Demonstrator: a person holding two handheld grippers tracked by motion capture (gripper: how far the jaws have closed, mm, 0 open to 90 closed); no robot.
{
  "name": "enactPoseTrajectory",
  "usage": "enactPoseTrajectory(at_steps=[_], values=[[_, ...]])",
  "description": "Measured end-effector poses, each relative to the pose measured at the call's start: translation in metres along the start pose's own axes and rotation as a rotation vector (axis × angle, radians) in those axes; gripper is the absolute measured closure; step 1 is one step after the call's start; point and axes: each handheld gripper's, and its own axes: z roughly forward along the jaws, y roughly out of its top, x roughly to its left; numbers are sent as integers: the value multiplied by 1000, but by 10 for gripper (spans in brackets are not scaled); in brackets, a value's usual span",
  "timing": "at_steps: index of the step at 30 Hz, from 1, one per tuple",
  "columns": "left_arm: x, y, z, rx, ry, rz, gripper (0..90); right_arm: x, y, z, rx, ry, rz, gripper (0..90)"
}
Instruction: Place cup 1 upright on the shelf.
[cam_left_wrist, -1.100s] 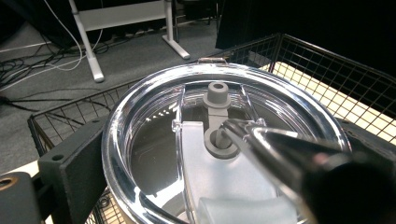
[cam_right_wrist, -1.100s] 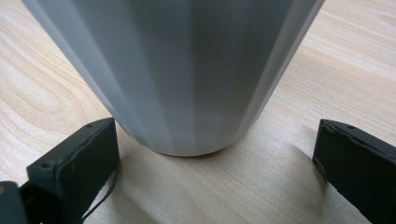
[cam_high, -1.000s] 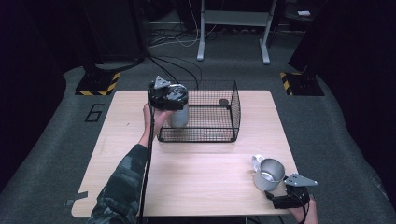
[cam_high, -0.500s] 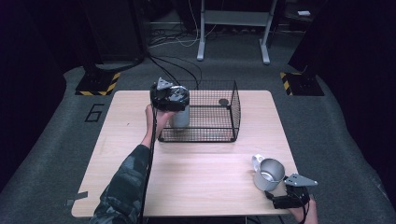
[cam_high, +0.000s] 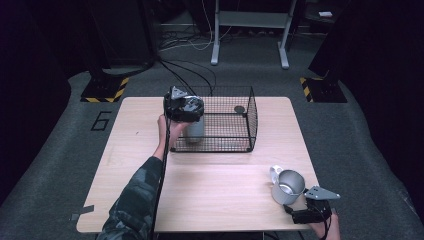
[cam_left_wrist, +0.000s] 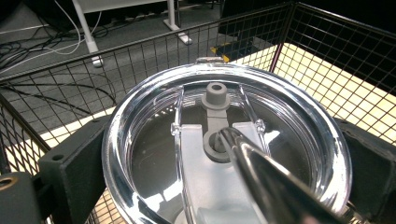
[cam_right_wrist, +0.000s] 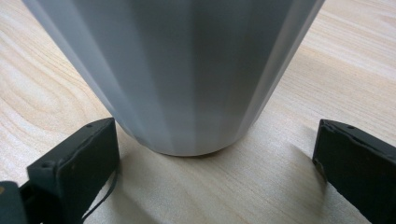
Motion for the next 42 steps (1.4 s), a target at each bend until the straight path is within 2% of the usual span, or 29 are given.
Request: enactPoseTrajectory(at_steps=[12,19,23,29,36,39,42], values=[[2,-6,6,26,4,-7,40,0,0,0,-1,0,0,3],[2,-8,6,20,5,-4,40,0,0,0,-1,0,0,3],[3,-11,4,17,8,-21,39,0,0,0,-1,0,-1,3],[0,-12,0,29,16,-3,39,0,0,0,-1,-1,0,3],[0,-13,0,18,17,-7,37,0,0,0,0,-1,0,3],[0,-13,0,18,10,-20,34,0,0,0,0,-1,0,3],[-2,-10,-3,-15,12,-25,25,0,0,0,0,-1,0,3]])
